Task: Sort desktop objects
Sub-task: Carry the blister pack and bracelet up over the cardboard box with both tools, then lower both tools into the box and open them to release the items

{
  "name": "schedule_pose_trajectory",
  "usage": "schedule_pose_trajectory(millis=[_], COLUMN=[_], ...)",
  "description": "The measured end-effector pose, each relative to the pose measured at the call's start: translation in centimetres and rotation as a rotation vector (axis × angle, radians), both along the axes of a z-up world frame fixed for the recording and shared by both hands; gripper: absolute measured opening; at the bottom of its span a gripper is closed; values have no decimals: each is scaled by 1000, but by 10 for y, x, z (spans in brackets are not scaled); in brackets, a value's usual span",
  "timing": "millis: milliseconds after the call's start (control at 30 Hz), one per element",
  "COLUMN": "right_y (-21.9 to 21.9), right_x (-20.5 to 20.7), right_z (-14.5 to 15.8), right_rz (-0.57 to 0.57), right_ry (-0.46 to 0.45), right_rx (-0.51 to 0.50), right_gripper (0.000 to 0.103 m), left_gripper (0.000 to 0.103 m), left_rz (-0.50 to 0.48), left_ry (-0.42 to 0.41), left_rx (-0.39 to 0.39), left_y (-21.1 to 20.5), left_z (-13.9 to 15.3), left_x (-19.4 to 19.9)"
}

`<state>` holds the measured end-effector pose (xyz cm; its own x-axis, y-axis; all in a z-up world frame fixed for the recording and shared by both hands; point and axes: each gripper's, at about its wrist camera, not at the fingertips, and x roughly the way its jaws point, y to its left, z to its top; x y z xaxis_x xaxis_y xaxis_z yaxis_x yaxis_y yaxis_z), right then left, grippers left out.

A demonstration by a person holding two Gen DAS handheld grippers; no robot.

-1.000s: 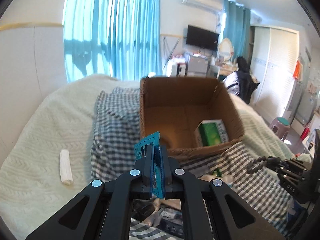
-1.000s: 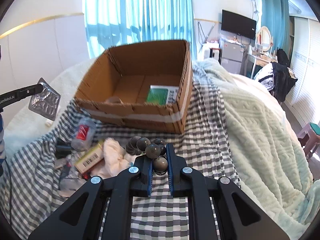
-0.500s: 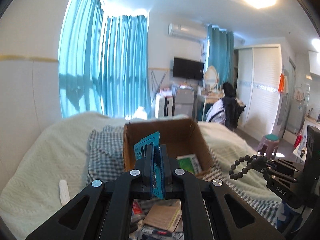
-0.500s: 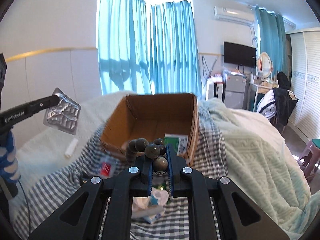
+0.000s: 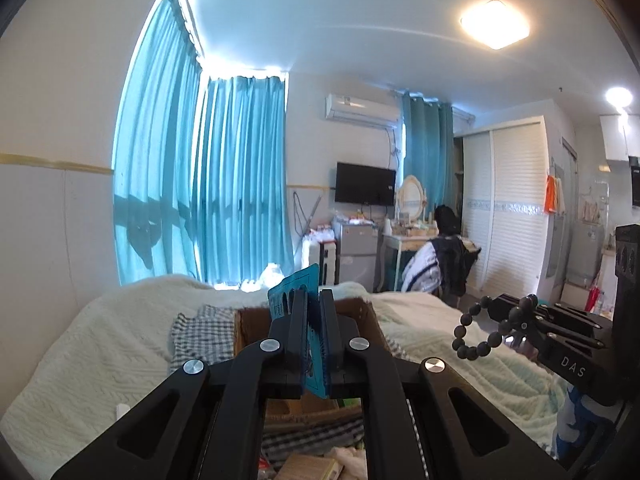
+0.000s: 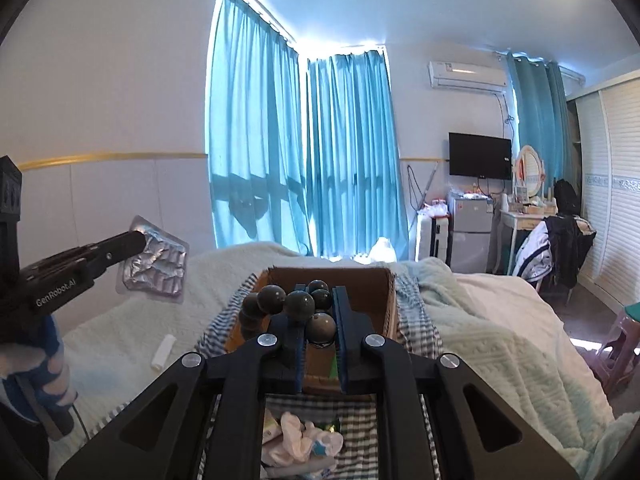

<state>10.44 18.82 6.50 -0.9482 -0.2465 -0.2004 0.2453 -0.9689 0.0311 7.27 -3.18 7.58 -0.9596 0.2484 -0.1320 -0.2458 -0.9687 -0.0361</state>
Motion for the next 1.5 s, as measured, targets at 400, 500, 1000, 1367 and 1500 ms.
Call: schedule_pose_trajectory(millis=[400,500,1000,1367,1500], right_y=[-13,-10,-7,-4,-2], right_x=[-22,-32,-109,-165,-192], right_z=[36,39,50,-5,-27], right_rz=[41,53,73,78,79], right_ry=[70,74,71,1,-48], right_rx=[-5,-16,-41,-28,-32], right_gripper=[11,11,11,11,11], left_gripper=[5,5,5,5,5], left_rz=[-22,-18,-8,0,-8], left_ry=[61,63,32,-65,-112], left_rx=[-28,-22,-21,-1,-13], left_y=[14,15,20,14,21], left_z=[19,19,12,-50,-74], left_x=[-22,-32,-109,-167,-189])
